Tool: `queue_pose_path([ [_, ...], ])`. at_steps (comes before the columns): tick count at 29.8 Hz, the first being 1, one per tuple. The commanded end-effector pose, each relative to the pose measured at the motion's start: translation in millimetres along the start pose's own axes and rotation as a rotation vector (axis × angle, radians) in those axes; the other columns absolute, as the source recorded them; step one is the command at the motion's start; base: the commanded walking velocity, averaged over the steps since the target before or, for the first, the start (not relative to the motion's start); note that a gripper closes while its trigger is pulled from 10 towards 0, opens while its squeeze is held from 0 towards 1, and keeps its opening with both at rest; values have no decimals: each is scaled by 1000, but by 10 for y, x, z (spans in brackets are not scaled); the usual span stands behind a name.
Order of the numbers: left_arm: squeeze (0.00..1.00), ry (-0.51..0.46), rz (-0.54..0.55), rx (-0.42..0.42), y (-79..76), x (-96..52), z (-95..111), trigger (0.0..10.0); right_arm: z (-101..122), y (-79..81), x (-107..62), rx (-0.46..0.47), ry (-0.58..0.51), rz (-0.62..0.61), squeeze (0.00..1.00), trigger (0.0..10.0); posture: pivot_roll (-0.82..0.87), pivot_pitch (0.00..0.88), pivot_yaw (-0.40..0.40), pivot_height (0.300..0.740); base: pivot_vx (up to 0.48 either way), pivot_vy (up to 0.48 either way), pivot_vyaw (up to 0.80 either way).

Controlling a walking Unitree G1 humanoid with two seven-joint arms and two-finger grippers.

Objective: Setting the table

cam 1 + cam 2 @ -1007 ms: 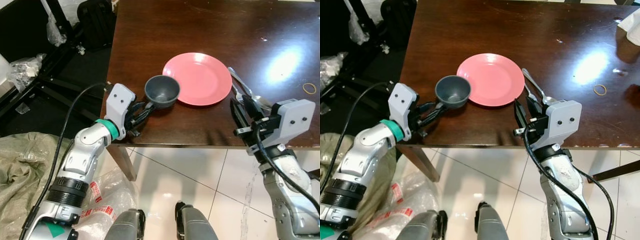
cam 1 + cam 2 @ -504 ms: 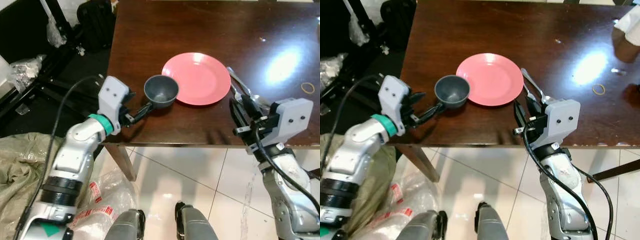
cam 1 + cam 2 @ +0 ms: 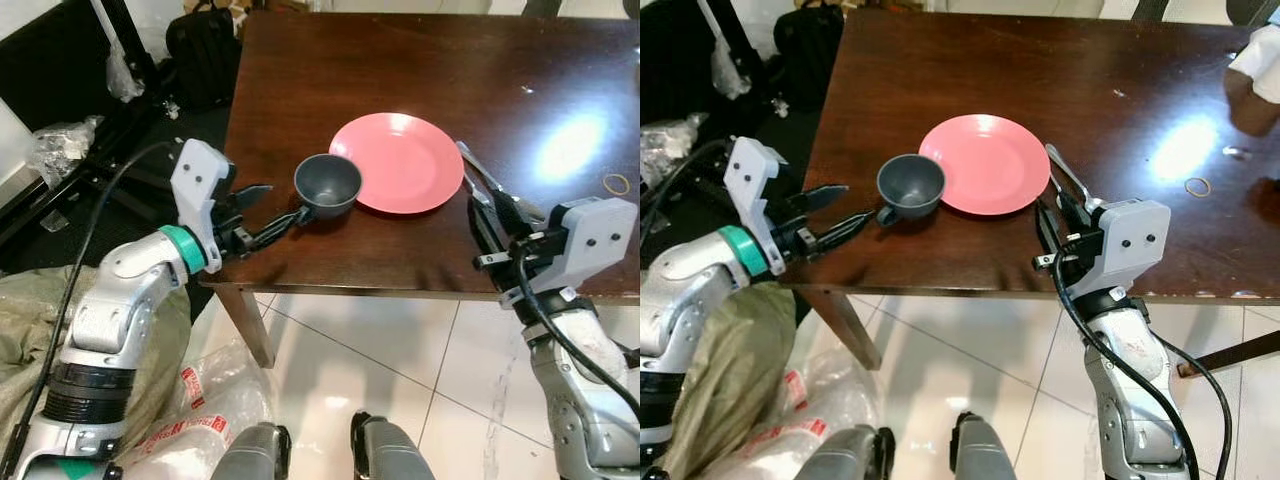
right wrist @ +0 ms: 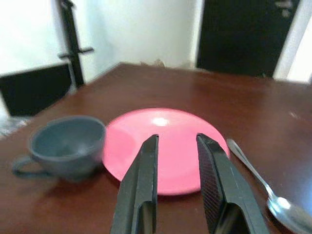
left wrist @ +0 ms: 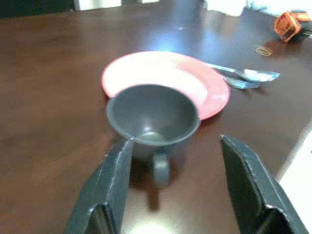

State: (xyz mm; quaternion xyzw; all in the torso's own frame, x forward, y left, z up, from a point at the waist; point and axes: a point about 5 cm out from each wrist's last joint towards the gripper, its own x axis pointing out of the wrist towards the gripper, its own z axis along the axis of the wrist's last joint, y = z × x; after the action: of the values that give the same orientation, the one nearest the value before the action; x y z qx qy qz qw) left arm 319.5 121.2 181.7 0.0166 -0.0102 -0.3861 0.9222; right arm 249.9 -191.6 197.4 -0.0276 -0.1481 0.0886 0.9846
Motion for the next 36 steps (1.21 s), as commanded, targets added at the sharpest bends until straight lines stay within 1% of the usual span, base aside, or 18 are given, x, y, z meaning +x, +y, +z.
queue_pose_path([
  [1, 0, 59, 22, 12, -15, 84, -154, 10000, -25, -2, -6, 4, 6, -5, 0, 10000, 8, 52, 60, 740, 0, 0, 0],
  [2, 0, 80, 31, 29, -17, 166, -204, 10000, -24, 8, 9, 7, 3, -2, 0, 10000, 12, 54, 58, 740, 0, 0, 0],
  [3, 969, 98, 39, 55, 2, 226, -229, 10000, -26, 20, 19, 10, 2, 0, 0, 10000, 10, 58, 55, 740, 0, 0, 0],
  [5, 969, 109, 37, 71, 17, 245, -231, 10000, -28, 27, 22, 11, 2, 1, 0, 10000, 8, 59, 57, 740, 0, 0, 0],
  [6, 1000, 117, 31, 70, 50, 247, -221, 10000, -26, 40, 26, 12, 1, 5, 0, 10000, 0, 60, 61, 740, 0, 0, 0],
  [9, 1000, 121, 29, 76, 85, 243, -206, 10000, -23, 49, 28, 12, 1, 8, 0, 10000, 0, 60, 61, 740, 0, 0, 0],
  [11, 1000, 132, 18, 96, 181, 208, -155, 10000, -17, 56, 24, 12, 0, 11, 0, 10000, 7, 66, 60, 740, 0, 0, 0],
  [17, 1000, 141, 13, 125, 299, 183, -117, 10000, -27, 68, 22, 16, 3, 18, 0, 10000, 15, 71, 56, 740, 0, 0, 0],
  [18, 639, 143, 25, 131, 333, 183, -111, 10000, -32, 77, 28, 18, 4, 21, 0, 10000, 17, 73, 54, 740, 0, 0, 0],
  [20, 639, 143, 34, 137, 359, 190, -112, 10000, -36, 84, 33, 19, 4, 24, 0, 10000, 17, 73, 54, 740, 0, 0, 0],
  [21, 0, 141, 39, 135, 374, 192, -117, 10000, -38, 94, 39, 22, 4, 27, 0, 10000, 19, 76, 51, 740, 0, 0, 0],
  [27, 0, 148, 33, 127, 379, 194, -160, 10000, -40, 107, 46, 27, 3, 31, 0, 10000, 19, 77, 51, 740, 0, 0, 0],
  [29, 0, 150, -6, 125, 296, 236, -202, 10000, -61, 127, 48, 34, 10, 39, 0, 10000, 21, 80, 47, 740, 0, 0, 0],
  [30, 0, 150, -6, 125, 296, 236, -202, 10000, -61, 127, 48, 34, 10, 39, 0, 10000, 21, 80, 47, 740, 0, 0, 0],
  [31, 0, 148, -39, 120, 239, 270, -220, 10000, -76, 145, 52, 39, 15, 46, 0, 10000, 22, 81, 49, 740, 0, 0, 0],
  [32, 0, 148, -39, 120, 239, 270, -220, 10000, -76, 145, 52, 39, 15, 46, 0, 10000, 22, 81, 49, 740, 0, 0, 0],
  [33, 0, 148, -69, 119, 177, 309, -243, 10000, -97, 171, 60, 46, 19, 53, 0, 10000, 21, 79, 56, 740, 0, 0, 0],
  [36, 0, 152, -81, 122, 150, 327, -271, 10000, -102, 179, 64, 49, 18, 53, 0, 10000, 20, 78, 59, 740, 0, 0, 0],
])
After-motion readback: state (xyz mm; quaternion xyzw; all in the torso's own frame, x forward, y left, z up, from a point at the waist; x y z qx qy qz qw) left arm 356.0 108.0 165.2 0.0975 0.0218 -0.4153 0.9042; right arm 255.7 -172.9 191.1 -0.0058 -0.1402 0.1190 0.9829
